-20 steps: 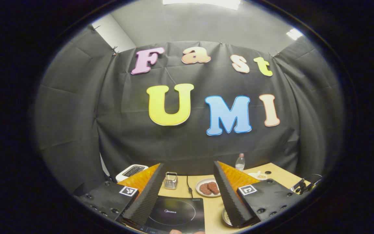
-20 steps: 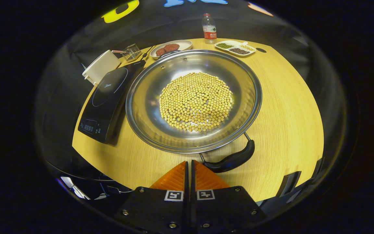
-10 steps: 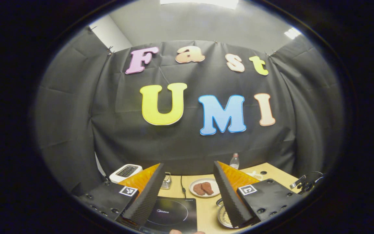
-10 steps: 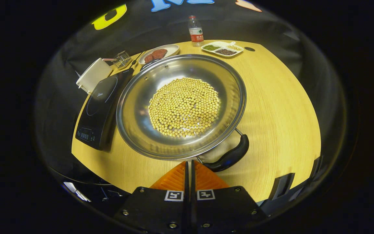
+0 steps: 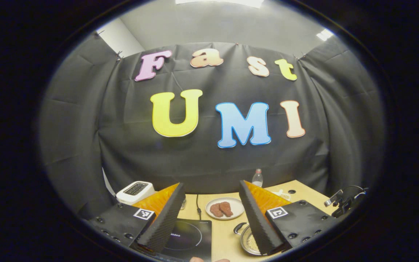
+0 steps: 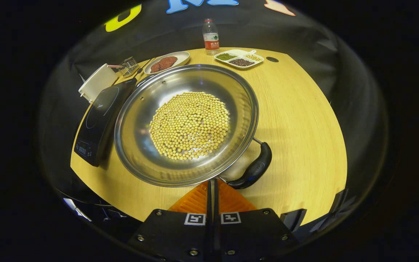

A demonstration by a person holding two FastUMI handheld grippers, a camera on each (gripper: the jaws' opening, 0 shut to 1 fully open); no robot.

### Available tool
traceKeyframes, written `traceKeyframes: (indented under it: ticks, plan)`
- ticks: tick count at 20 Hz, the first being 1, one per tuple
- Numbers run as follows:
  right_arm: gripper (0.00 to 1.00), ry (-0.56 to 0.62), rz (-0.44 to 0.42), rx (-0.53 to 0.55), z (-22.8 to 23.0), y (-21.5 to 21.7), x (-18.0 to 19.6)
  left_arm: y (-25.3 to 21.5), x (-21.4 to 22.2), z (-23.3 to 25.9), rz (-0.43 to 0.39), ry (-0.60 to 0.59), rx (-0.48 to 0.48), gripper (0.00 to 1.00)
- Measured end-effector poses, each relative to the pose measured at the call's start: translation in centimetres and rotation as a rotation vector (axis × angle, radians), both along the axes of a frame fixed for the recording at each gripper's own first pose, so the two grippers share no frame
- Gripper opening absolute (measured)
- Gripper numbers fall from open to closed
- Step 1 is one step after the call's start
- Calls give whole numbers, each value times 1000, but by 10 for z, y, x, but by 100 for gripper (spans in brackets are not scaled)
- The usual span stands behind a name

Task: First push the handle of the pot to place it horizontally, then grasp the pot with both hands and set it on the induction cooktop.

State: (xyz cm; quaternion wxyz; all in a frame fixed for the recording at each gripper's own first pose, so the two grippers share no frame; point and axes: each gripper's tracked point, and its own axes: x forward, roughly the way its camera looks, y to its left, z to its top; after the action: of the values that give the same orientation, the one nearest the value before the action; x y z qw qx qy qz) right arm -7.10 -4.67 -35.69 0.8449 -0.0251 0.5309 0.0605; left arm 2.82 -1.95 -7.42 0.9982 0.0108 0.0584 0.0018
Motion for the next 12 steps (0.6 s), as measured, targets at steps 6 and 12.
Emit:
traceKeyframes:
  ticks: [6, 12]
  plan:
    - [1, -9, 25, -43, 1, -30, 20, -13, 0, -8, 26, 14, -7, 95]
    - [1, -17, 58, -85, 3, -55, 40, -22, 0, -22, 42, 46, -3, 95]
